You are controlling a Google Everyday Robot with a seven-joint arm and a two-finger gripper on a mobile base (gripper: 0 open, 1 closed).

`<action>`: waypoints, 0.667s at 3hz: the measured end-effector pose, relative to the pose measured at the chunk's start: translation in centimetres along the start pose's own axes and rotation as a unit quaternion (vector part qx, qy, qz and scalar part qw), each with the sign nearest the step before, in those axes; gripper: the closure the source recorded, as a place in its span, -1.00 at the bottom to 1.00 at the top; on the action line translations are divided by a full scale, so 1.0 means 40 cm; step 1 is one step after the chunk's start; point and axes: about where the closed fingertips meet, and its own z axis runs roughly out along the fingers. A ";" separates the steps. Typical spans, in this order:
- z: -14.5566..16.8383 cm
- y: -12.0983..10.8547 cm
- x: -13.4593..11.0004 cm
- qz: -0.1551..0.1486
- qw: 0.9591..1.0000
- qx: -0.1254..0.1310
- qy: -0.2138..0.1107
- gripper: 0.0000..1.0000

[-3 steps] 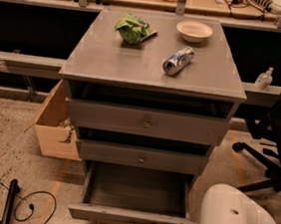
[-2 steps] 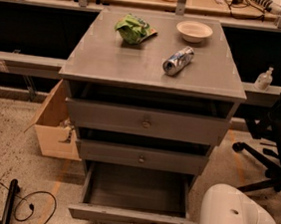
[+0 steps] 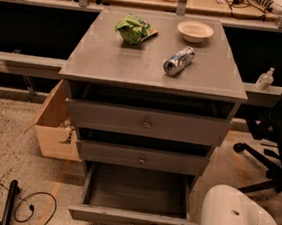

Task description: Close bottom drawer

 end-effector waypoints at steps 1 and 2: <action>0.000 0.000 0.000 0.000 1.000 0.000 0.000 1.00; 0.000 0.000 0.000 0.000 1.000 0.000 0.000 1.00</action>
Offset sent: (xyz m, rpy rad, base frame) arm 0.2913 0.0172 -0.0242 -0.1429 -0.4234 0.1428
